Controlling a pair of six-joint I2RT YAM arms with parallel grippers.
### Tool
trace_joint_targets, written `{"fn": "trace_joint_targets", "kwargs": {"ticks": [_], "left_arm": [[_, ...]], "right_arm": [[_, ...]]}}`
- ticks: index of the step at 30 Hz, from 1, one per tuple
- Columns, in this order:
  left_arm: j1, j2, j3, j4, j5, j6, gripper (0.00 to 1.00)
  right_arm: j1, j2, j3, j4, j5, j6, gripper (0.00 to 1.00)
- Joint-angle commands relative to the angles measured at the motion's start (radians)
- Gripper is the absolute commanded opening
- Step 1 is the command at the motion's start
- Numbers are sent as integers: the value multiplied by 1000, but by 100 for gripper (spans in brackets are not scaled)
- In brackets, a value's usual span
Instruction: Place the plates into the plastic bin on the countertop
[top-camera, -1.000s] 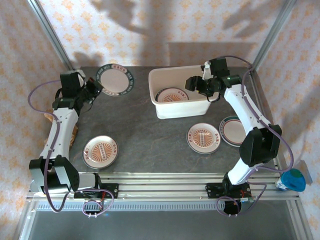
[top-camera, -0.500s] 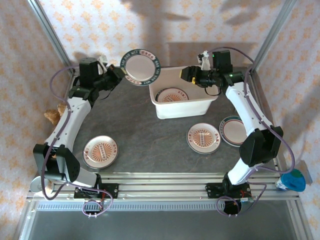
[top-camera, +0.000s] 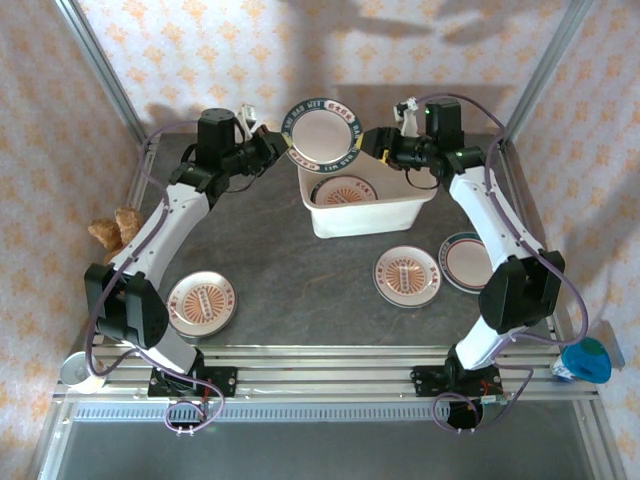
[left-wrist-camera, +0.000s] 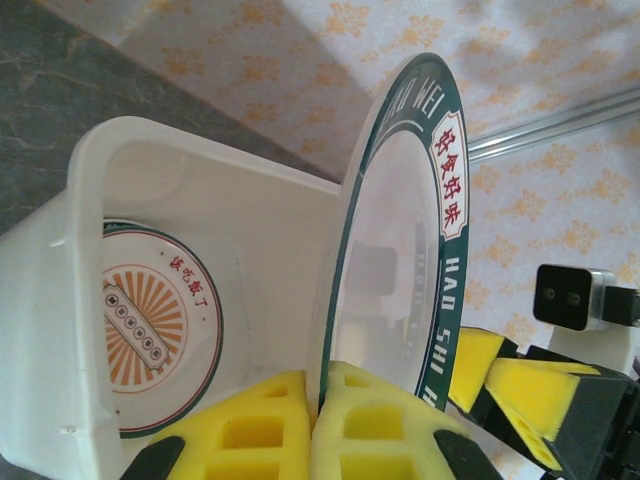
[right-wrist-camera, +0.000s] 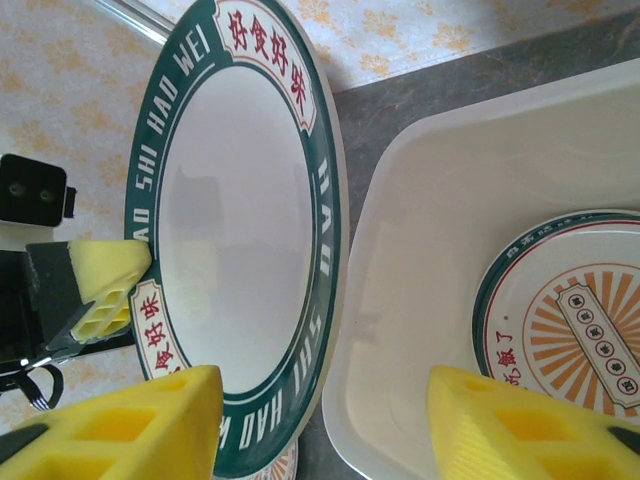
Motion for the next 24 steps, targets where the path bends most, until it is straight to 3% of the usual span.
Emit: {"fn": "trace_joint_targets", "kwargs": {"ticks": [1,14,24], "left_arm": [[-15,1,56,93,33,-14,0],[-29,3,26,119,50,-20,0],[-33,9,11,122,51,-14,0]], "right_arm": [[2,-8,-28,81,-10,41,53],[3,-9,-99,234,-17,175,35],[4,-13,-127,293,-11,227,16]]}}
